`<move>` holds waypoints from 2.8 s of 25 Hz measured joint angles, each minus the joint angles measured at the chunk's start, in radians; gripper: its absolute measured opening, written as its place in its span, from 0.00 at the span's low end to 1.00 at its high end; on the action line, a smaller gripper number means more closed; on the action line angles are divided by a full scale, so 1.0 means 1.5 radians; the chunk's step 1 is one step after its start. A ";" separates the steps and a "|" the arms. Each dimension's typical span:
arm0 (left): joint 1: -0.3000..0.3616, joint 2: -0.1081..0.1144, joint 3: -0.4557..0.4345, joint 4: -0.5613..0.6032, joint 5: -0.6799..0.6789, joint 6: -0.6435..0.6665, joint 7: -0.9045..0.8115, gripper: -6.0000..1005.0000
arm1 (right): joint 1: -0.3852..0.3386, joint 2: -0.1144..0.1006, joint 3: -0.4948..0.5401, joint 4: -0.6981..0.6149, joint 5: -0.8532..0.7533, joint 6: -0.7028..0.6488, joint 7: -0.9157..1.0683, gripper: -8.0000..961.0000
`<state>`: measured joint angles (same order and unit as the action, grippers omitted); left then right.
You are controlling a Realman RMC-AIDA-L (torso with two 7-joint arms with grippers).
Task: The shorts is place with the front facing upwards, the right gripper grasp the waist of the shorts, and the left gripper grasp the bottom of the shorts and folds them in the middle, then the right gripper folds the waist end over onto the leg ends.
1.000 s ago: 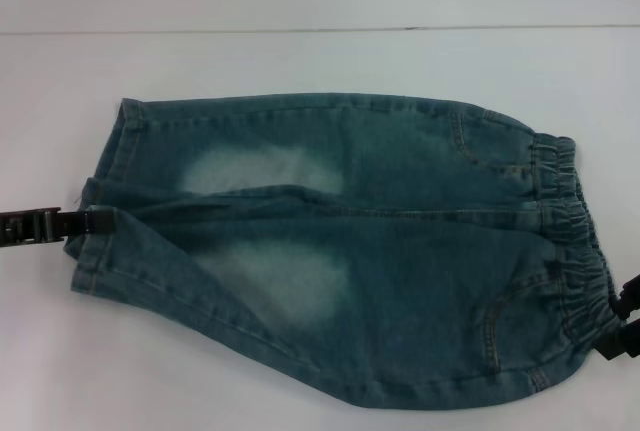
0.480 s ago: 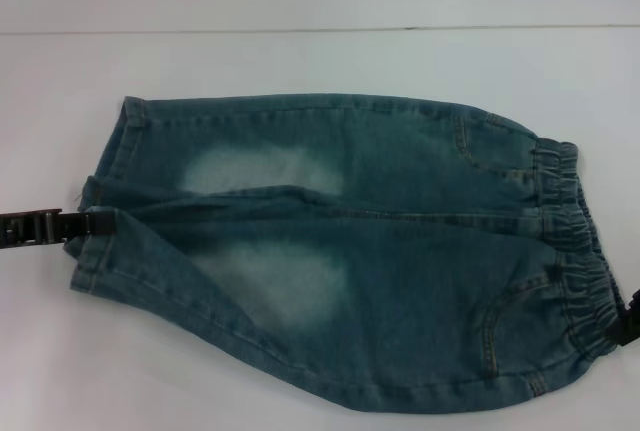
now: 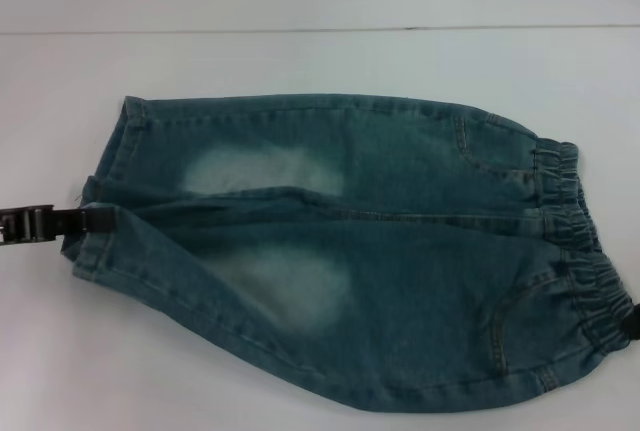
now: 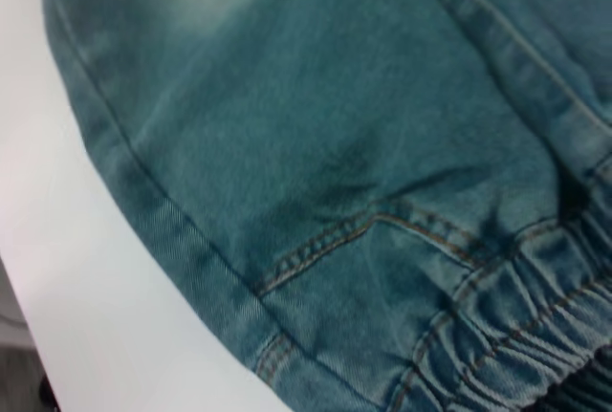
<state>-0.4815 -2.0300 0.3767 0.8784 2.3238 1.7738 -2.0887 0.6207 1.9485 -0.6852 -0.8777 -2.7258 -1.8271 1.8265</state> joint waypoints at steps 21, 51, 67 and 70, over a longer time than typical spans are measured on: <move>-0.068 0.016 0.012 0.000 -0.002 -0.237 0.004 0.01 | -0.015 -0.039 0.214 0.157 0.203 0.106 0.118 0.05; -0.087 -0.041 0.168 -0.002 -0.002 -0.530 0.033 0.01 | 0.008 0.022 0.208 0.203 0.337 0.380 -0.011 0.06; -0.111 -0.052 0.165 -0.036 -0.006 -0.625 0.056 0.04 | 0.009 0.022 0.207 0.243 0.339 0.439 -0.039 0.06; -0.106 -0.058 0.166 -0.037 -0.011 -0.656 0.057 0.14 | 0.009 0.022 0.201 0.243 0.338 0.452 -0.038 0.12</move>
<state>-0.6400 -2.1165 0.6259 0.8223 2.3071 0.7896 -2.0034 0.6342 1.9819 -0.3832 -0.5135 -2.2181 -1.1495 1.7699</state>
